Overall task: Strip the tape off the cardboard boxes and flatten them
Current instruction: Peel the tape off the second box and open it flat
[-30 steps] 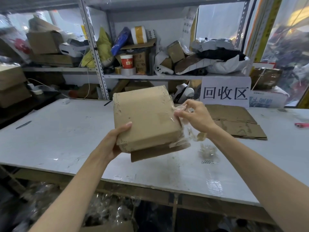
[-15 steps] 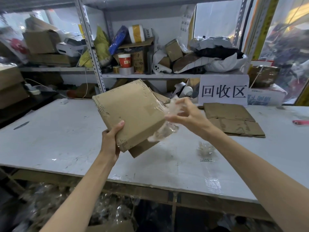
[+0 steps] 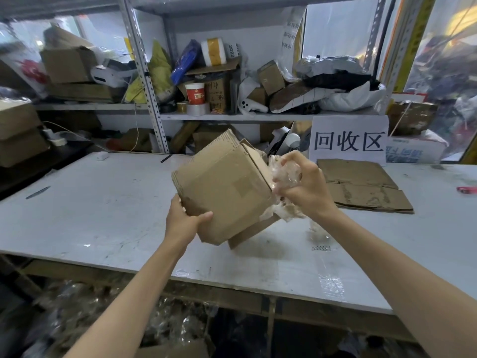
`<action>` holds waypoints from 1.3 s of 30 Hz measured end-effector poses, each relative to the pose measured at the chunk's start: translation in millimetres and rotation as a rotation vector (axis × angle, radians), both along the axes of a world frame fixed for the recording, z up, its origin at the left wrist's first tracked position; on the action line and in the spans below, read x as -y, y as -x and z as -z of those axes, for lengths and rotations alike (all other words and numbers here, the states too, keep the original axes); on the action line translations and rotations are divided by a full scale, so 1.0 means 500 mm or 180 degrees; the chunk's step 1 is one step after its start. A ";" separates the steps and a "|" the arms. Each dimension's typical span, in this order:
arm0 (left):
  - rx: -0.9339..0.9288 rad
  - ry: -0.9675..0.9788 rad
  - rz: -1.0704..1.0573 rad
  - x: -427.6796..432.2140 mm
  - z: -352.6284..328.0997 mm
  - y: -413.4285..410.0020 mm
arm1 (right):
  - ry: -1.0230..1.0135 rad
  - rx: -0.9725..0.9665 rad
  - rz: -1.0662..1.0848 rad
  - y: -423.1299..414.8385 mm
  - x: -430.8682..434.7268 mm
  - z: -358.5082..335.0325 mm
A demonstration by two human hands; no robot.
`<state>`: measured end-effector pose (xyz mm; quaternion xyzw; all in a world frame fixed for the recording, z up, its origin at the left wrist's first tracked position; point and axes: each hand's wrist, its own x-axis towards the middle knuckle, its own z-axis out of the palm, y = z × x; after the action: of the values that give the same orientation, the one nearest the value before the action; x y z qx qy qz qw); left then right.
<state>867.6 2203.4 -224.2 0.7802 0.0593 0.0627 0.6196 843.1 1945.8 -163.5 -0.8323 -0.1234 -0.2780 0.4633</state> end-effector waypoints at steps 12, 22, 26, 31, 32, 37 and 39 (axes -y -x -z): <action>0.0858 -0.2834 0.2172 0.093 -0.104 -0.046 | -0.0838 -0.1149 -0.1657 0.014 -0.019 -0.039; 0.0892 -0.2426 0.1788 0.113 -0.060 -0.050 | -0.0896 -0.0836 -0.0848 0.020 0.015 -0.052; 0.0897 -0.2071 0.1667 0.107 -0.054 -0.031 | -0.0901 -0.1660 -0.0519 0.006 0.021 -0.055; 0.1111 -0.2146 0.1564 0.107 -0.050 -0.008 | -0.0463 -0.0482 -0.0206 0.021 0.005 -0.052; 0.1138 -0.2146 0.1559 0.109 -0.050 -0.007 | -0.0148 -0.0055 -0.0172 0.024 -0.001 -0.049; 0.1161 -0.2105 0.1520 0.109 -0.044 -0.008 | 0.0940 -0.0888 -0.0841 0.032 0.027 -0.065; 0.1196 -0.2100 0.1468 0.109 -0.042 -0.004 | 0.1332 -0.1438 -0.0854 0.040 0.041 -0.070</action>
<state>869.6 2148.8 -203.3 0.9040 -0.2531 0.0792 0.3352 823.1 1925.3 -128.5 -0.9264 -0.1804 0.0084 0.3304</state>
